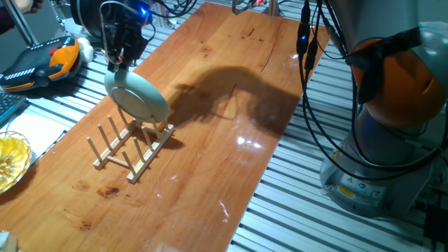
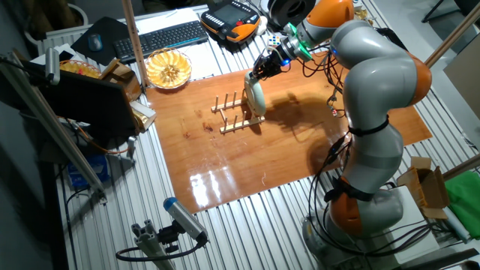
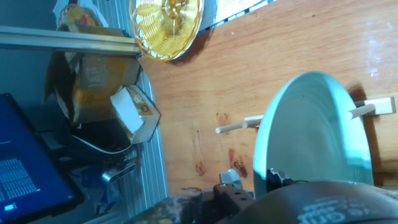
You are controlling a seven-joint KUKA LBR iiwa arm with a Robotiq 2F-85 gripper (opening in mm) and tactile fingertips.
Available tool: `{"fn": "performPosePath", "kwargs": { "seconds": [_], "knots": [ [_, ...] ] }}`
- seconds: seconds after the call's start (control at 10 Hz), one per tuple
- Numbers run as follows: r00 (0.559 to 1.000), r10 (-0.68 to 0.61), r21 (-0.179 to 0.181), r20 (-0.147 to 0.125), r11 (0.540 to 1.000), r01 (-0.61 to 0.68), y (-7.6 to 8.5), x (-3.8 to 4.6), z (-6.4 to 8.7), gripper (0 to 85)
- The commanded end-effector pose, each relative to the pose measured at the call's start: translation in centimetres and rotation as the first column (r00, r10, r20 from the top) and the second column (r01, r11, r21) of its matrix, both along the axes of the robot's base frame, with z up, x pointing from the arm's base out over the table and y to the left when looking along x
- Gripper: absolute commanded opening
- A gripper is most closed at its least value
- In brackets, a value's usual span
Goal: Put the dish on the dish rack
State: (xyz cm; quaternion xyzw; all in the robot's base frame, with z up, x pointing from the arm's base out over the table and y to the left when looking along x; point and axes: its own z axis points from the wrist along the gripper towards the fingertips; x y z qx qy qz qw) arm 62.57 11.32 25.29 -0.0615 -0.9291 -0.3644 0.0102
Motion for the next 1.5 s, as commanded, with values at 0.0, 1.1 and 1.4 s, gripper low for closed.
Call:
{"fn": "performPosePath", "kwargs": {
  "seconds": [0.0, 1.1, 1.4],
  "knots": [
    [1.0, -0.003, -0.003, 0.002, 1.0, 0.003, 0.0, 0.02, -0.1, 30.7],
    [1.0, 0.002, -0.016, 0.014, 1.0, -0.002, -0.6, 0.26, -1.7, 30.7],
    [1.0, 0.002, -0.025, 0.02, 1.0, -0.001, -0.7, 0.19, -1.9, 30.7]
  ]
}}
